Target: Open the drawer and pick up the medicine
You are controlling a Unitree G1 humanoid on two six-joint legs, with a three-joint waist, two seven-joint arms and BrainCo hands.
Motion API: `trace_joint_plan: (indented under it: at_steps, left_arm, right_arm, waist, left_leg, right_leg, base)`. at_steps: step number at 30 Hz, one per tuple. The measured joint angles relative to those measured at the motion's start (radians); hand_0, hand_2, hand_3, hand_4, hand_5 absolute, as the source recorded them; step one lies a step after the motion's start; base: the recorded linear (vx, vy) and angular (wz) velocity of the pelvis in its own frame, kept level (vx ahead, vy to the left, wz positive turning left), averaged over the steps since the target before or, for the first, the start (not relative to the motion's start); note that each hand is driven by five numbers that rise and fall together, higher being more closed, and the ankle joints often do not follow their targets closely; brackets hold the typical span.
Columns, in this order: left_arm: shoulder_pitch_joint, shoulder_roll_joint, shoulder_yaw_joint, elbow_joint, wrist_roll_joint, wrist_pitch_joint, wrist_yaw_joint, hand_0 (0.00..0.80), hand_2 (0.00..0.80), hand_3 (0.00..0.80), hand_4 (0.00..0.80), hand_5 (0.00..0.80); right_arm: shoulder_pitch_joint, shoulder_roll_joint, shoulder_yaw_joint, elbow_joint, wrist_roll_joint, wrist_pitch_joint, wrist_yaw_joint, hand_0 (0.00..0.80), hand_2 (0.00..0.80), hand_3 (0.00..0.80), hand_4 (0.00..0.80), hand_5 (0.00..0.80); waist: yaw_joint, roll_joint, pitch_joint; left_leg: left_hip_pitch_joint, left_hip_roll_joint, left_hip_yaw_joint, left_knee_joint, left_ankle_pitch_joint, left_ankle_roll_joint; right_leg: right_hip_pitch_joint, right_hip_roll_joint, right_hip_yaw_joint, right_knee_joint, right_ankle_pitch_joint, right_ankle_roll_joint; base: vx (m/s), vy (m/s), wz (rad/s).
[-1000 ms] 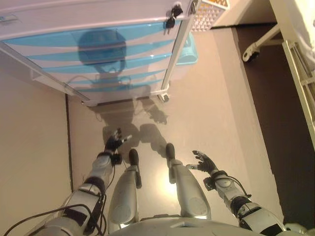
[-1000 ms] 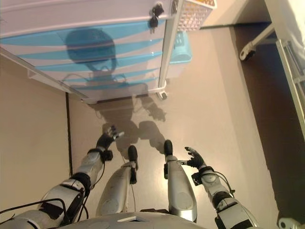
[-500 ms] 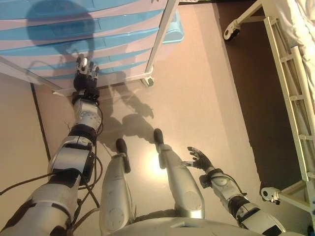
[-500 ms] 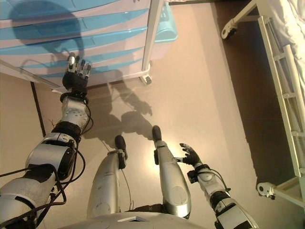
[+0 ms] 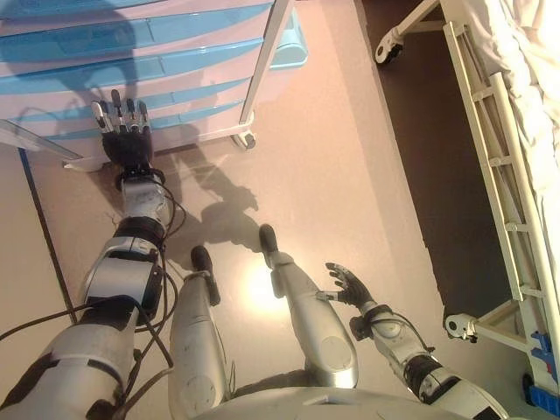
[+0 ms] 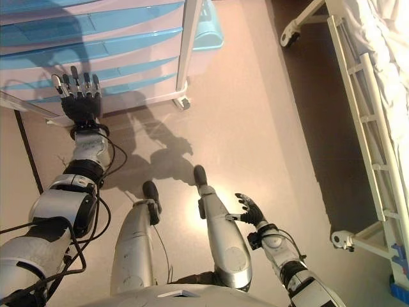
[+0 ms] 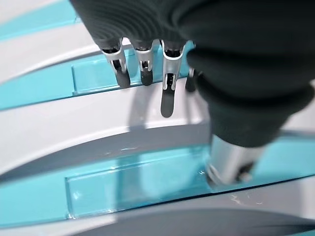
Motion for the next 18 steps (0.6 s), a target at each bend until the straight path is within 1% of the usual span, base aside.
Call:
trace_joint_plan:
  at_steps: [2,4,5,7,8,9,10,11,12,13,14,16,17,18]
  left_arm:
    - [0.005,-0.01,0.001,0.0,-0.002,-0.003,-0.024,0.38,0.38,0.38,0.38,0.38]
    - [0.01,-0.012,-0.003,0.0,-0.002,0.0,-0.047,0.348,0.348,0.348,0.348,0.348]
    - [0.014,-0.012,-0.003,-0.001,0.006,0.003,-0.053,0.358,0.358,0.358,0.358,0.358]
    - [0.02,-0.012,-0.001,-0.001,0.035,0.011,-0.054,0.27,0.27,0.27,0.27,0.27]
    - [0.028,-0.011,-0.001,-0.001,0.055,0.02,-0.054,0.0,0.0,0.0,0.0,0.0]
    - [0.055,-0.011,-0.003,-0.042,0.091,0.021,-0.101,0.0,0.0,0.0,0.0,0.0]
    - [0.083,-0.011,-0.005,-0.114,0.125,0.034,-0.134,0.072,0.072,0.072,0.072,0.072]
    - [0.088,-0.008,-0.01,-0.117,0.133,0.06,-0.123,0.176,0.176,0.176,0.176,0.176]
    - [0.091,-0.006,-0.014,-0.117,0.145,0.078,-0.121,0.417,0.417,0.417,0.417,0.417]
    - [0.091,-0.001,-0.016,-0.117,0.155,0.09,-0.119,0.511,0.511,0.511,0.511,0.511]
    - [0.091,0.008,-0.021,-0.117,0.162,0.097,-0.118,0.524,0.524,0.524,0.524,0.524]
    - [0.091,0.022,-0.022,-0.117,0.169,0.111,-0.114,0.518,0.518,0.518,0.518,0.518]
    - [0.092,0.022,-0.021,-0.117,0.169,0.111,-0.114,0.493,0.493,0.493,0.493,0.493]
    - [0.095,0.022,-0.022,-0.117,0.169,0.112,-0.114,0.402,0.402,0.402,0.402,0.402]
  right_arm:
    - [0.002,0.0,0.0,0.0,-0.001,0.0,0.003,0.0,0.0,0.0,0.0,0.0]
    - [0.002,0.0,0.0,0.0,-0.002,0.001,0.003,0.0,0.0,0.0,0.0,0.0]
    - [0.002,0.0,0.0,-0.001,-0.002,0.003,0.003,0.0,0.0,0.0,0.0,0.0]
    - [0.002,0.0,-0.001,-0.001,-0.003,0.009,0.004,0.0,0.0,0.0,0.0,0.0]
    - [0.002,0.0,-0.003,-0.001,-0.003,0.013,0.004,0.0,0.0,0.0,0.0,0.0]
    - [0.002,-0.001,-0.006,0.0,-0.003,0.019,0.004,0.0,0.0,0.0,0.0,0.0]
    - [0.003,-0.002,-0.01,0.004,-0.003,0.023,0.004,0.0,0.0,0.0,0.0,0.0]
    - [0.003,-0.003,-0.01,0.003,-0.007,0.028,0.007,0.0,0.0,0.0,0.0,0.0]
    - [0.003,-0.003,-0.01,0.003,-0.011,0.028,0.008,0.0,0.0,0.0,0.0,0.0]
    - [0.003,-0.002,-0.01,0.002,-0.011,0.03,0.013,0.0,0.0,0.0,0.0,0.0]
    - [0.003,-0.002,-0.01,0.002,-0.011,0.03,0.018,0.0,0.0,0.0,0.0,0.0]
    - [0.008,-0.002,-0.01,0.002,-0.01,0.036,0.021,0.0,0.0,0.0,0.0,0.0]
    - [0.008,-0.002,-0.01,0.001,-0.01,0.037,0.021,0.0,0.0,0.0,0.0,0.0]
    - [0.008,-0.001,-0.01,0.001,-0.01,0.038,0.021,0.0,0.0,0.0,0.0,0.0]
  waist:
    - [0.001,0.0,0.0]
    - [0.003,0.0,0.0]
    - [0.004,0.0,0.0]
    - [0.004,0.001,0.001]
    - [0.004,0.001,0.001]
    - [0.009,0.002,0.001]
    - [0.02,0.002,0.001]
    - [0.029,0.002,0.001]
    - [0.03,0.002,0.001]
    - [0.03,0.002,0.001]
    - [0.028,0.002,0.002]
    - [0.029,0.002,0.002]
    - [0.03,0.003,0.002]
    - [0.032,0.003,0.002]
  left_leg:
    - [0.001,-0.001,-0.001,-0.002,0.001,0.002]
    - [0.001,-0.002,-0.002,-0.008,0.003,0.005]
    - [0.005,-0.004,-0.002,-0.015,0.006,0.005]
    - [0.012,-0.013,-0.004,-0.029,0.011,0.006]
    - [0.019,-0.017,-0.005,-0.037,0.016,0.007]
    - [0.03,-0.017,-0.006,-0.045,0.018,0.008]
    - [0.045,-0.019,-0.006,-0.056,0.023,0.007]
    - [0.061,-0.022,-0.007,-0.064,0.025,0.007]
    - [0.07,-0.024,-0.012,-0.074,0.03,0.004]
    - [0.074,-0.033,-0.015,-0.086,0.038,0.004]
    - [0.076,-0.035,-0.016,-0.097,0.044,0.0]
    - [0.08,-0.037,-0.015,-0.108,0.052,0.0]
    - [0.082,-0.037,-0.015,-0.109,0.055,0.003]
    - [0.087,-0.037,-0.015,-0.11,0.056,0.001]
  right_leg:
    - [0.002,-0.001,-0.001,-0.001,0.001,-0.001]
    - [0.002,-0.003,-0.003,-0.003,0.001,-0.001]
    - [0.003,-0.005,-0.004,-0.003,0.001,-0.001]
    - [0.005,-0.011,-0.004,-0.003,0.0,-0.001]
    - [0.008,-0.015,-0.004,-0.003,0.0,-0.001]
    - [0.016,-0.017,-0.004,-0.004,0.0,-0.001]
    - [0.027,-0.019,-0.004,-0.005,0.0,-0.001]
    - [0.04,-0.021,-0.006,-0.007,0.0,-0.001]
    - [0.053,-0.026,-0.009,-0.018,-0.001,-0.001]
    - [0.059,-0.028,-0.007,-0.025,-0.001,-0.001]
    - [0.058,-0.03,-0.006,-0.027,-0.001,-0.001]
    - [0.059,-0.03,-0.005,-0.036,0.001,-0.003]
    - [0.06,-0.029,-0.006,-0.035,0.002,-0.003]
    - [0.064,-0.028,-0.008,-0.036,0.003,-0.003]
  base:
    - [0.0,0.0,0.0]
    - [0.011,0.0,0.05]
    - [0.019,-0.004,0.05]
    - [0.017,-0.006,0.05]
    - [0.013,-0.018,0.05]
    - [0.016,-0.024,0.06]
    - [0.019,-0.024,0.07]
    - [0.019,-0.022,0.13]
    - [0.016,-0.026,0.17]
    - [0.016,-0.025,0.2]
    - [0.018,-0.027,0.12]
    - [0.01,-0.012,0.02]
    - [0.0,0.0,0.0]
    - [0.023,-0.014,0.04]
